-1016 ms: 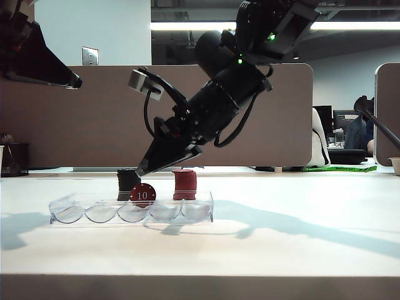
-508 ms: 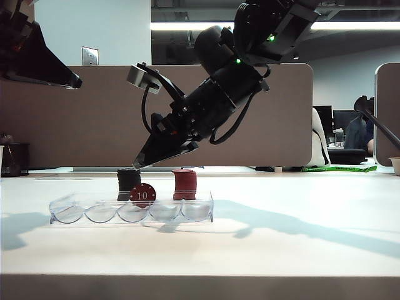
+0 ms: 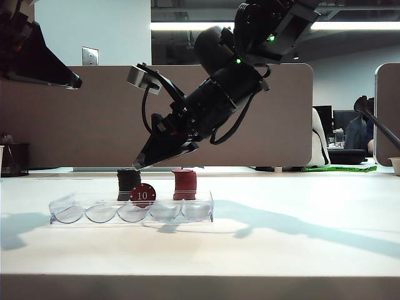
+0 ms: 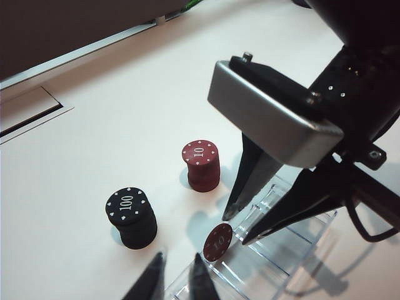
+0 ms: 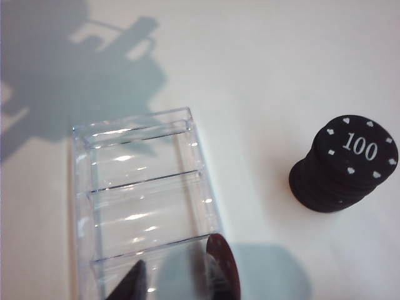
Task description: Pick up the chip in the box and place it on the pile of chips with the same color.
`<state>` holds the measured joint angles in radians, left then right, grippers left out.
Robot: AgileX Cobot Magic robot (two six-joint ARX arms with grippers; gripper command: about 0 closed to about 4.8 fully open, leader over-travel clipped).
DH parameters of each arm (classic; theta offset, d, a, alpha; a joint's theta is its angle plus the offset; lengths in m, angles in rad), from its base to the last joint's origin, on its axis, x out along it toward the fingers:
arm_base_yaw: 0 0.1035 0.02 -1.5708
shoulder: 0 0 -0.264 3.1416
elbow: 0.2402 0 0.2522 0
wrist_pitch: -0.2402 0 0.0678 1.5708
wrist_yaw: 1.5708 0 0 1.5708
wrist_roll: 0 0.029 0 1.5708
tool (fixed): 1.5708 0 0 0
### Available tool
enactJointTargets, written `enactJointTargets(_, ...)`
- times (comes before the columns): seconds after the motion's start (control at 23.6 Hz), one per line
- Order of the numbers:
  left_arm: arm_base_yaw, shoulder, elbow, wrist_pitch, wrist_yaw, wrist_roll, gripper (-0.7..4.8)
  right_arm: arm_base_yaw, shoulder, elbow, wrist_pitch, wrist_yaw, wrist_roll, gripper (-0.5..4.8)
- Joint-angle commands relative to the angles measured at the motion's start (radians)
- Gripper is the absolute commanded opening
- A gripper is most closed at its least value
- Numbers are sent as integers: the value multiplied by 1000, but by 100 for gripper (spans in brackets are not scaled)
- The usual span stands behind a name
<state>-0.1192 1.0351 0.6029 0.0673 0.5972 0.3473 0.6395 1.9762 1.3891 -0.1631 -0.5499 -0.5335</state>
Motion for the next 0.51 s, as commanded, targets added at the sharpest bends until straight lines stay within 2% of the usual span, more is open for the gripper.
enactJointTargets(0.04, 0, -1, 6, 8, 5, 5, 58, 2, -5, 2, -21, -11, -2, 126)
enactJointTargets(0.51, 0, -1, 6, 8, 5, 4, 58, 4, -5, 2, -27, -33, -2, 113)
